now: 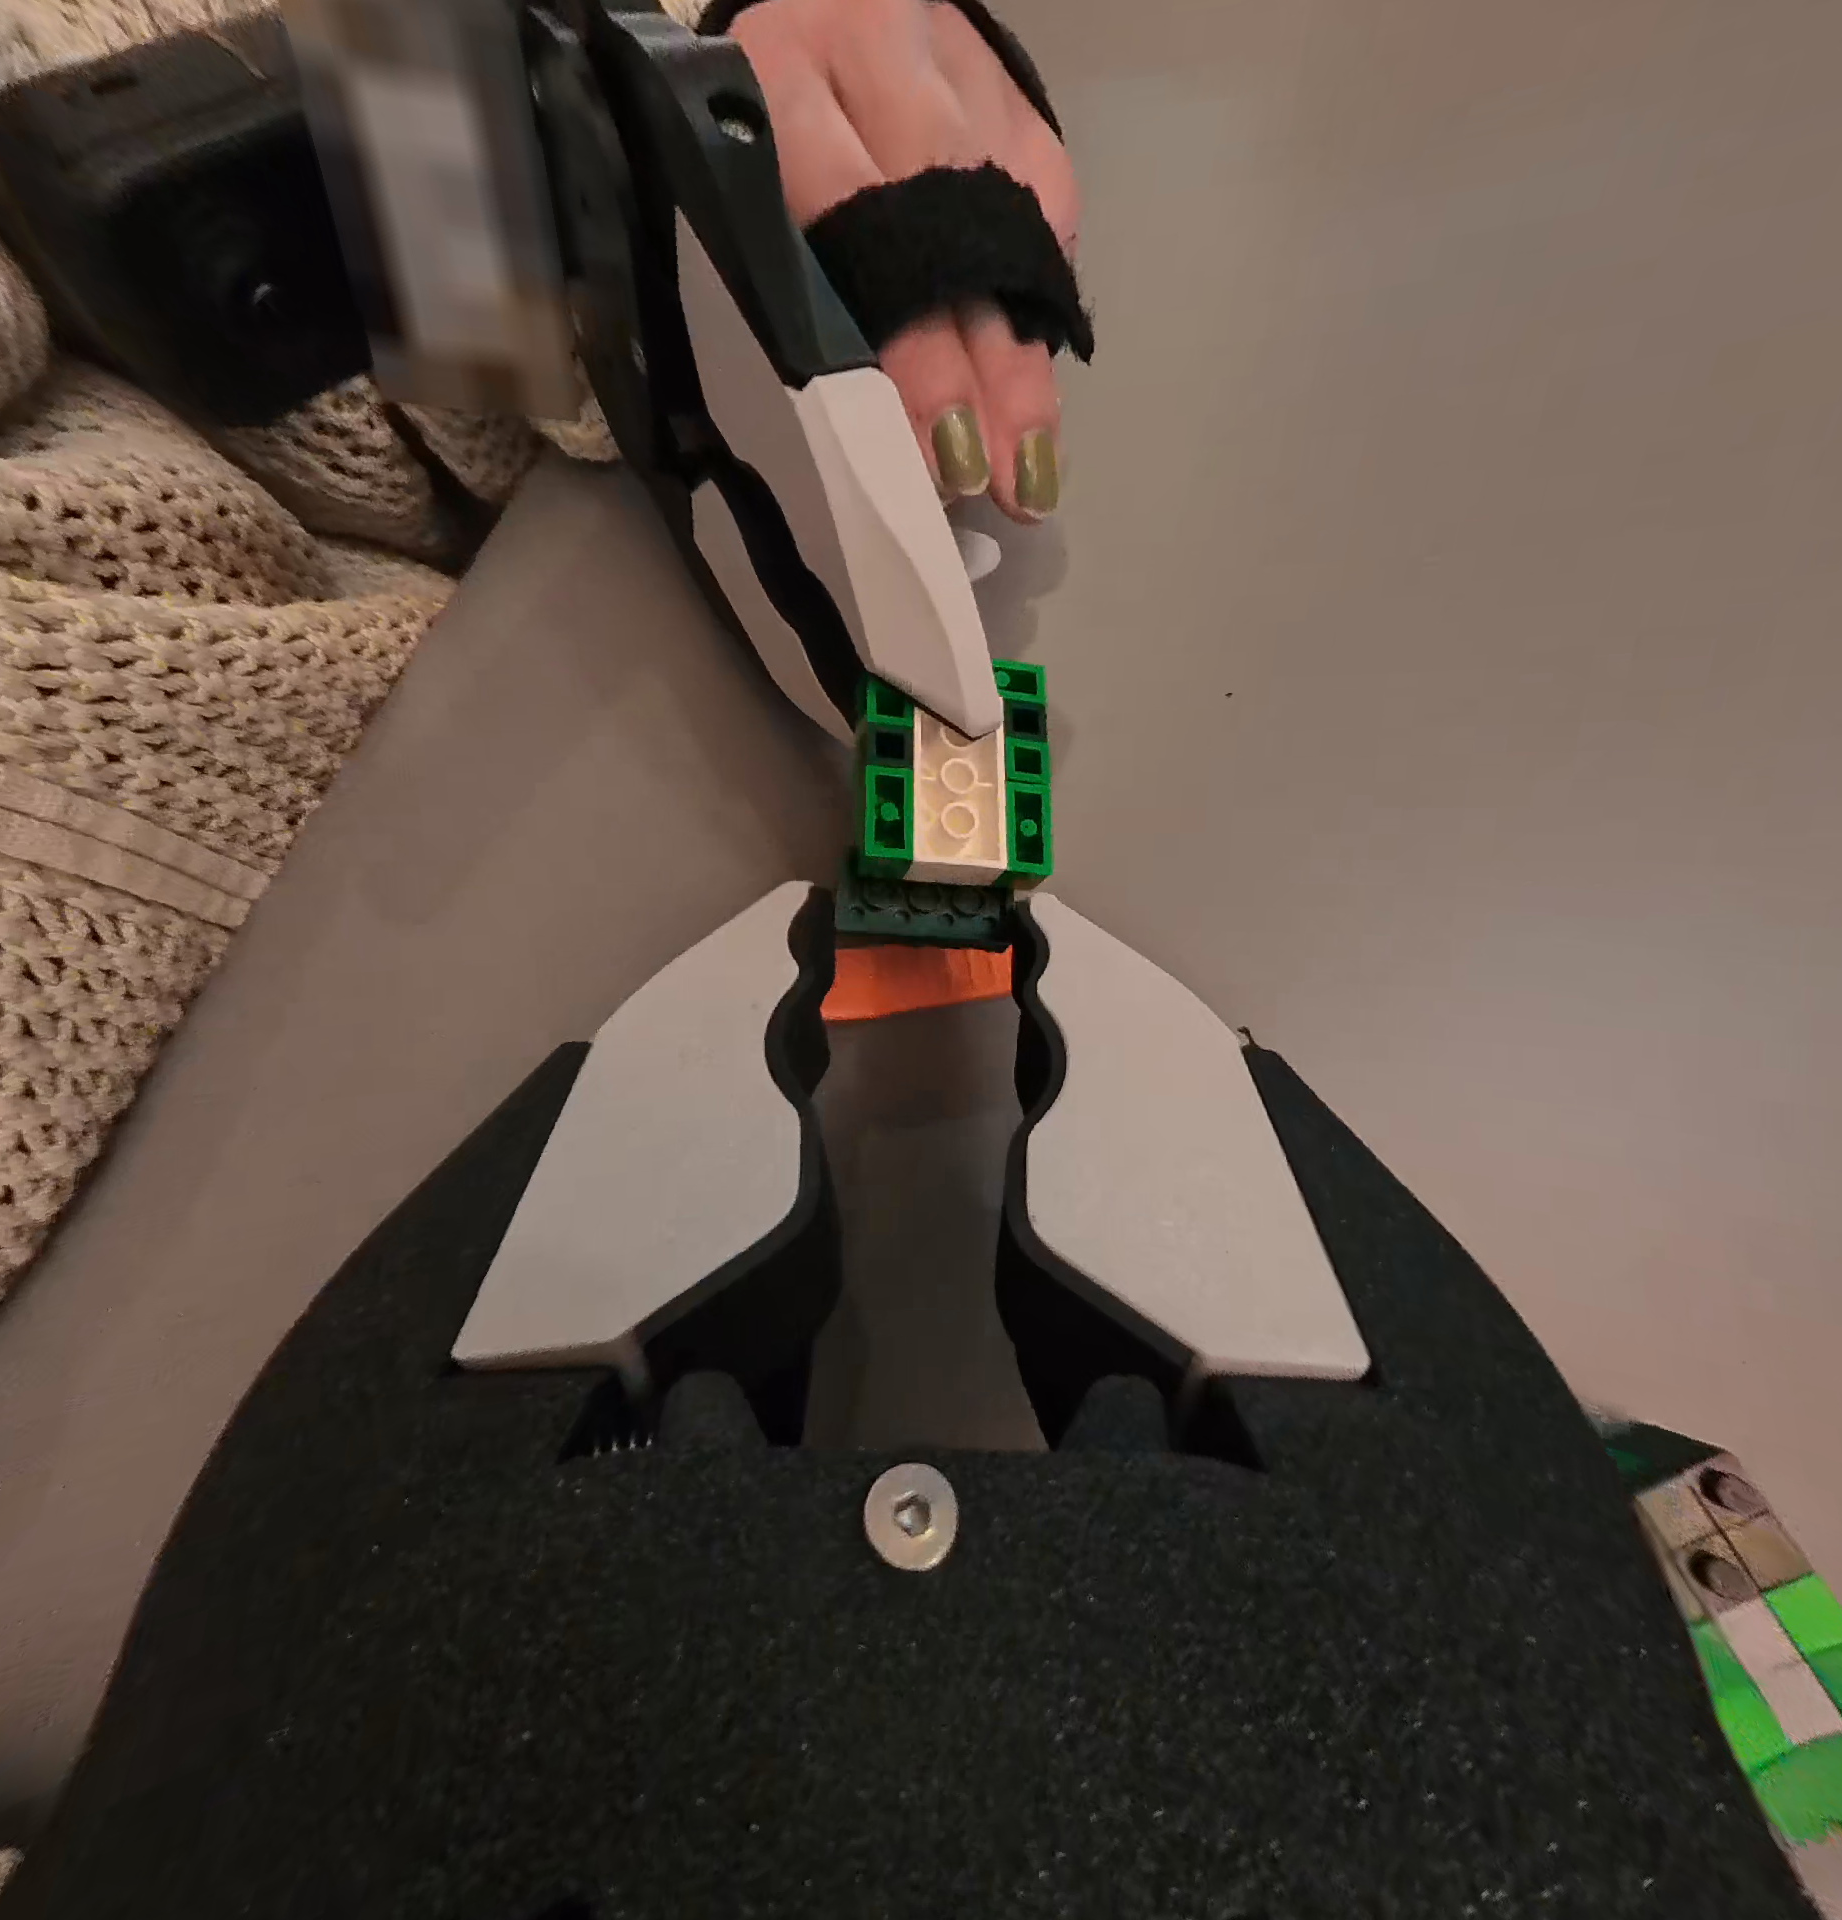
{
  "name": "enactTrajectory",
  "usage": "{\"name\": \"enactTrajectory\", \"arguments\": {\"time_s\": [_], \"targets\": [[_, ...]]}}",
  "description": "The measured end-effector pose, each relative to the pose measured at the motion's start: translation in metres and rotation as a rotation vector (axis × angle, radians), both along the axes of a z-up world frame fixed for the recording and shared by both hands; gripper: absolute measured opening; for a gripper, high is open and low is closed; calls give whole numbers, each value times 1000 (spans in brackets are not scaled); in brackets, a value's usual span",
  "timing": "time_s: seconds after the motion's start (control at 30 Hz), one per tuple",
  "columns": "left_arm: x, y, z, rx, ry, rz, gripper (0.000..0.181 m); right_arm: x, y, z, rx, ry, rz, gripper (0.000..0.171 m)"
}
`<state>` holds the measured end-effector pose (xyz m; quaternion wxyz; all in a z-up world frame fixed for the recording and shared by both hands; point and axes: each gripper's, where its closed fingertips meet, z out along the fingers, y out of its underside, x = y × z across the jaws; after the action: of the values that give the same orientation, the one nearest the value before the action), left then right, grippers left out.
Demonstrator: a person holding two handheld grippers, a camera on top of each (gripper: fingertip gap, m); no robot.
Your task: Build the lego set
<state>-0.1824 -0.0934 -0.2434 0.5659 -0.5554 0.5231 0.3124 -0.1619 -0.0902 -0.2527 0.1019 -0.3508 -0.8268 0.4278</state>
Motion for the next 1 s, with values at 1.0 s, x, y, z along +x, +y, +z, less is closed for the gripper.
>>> {"name": "enactTrajectory", "arguments": {"time_s": [1.0], "targets": [[-23,13,12,-37,-308,160,18,11,54,-28,275,118,-180,35]]}}
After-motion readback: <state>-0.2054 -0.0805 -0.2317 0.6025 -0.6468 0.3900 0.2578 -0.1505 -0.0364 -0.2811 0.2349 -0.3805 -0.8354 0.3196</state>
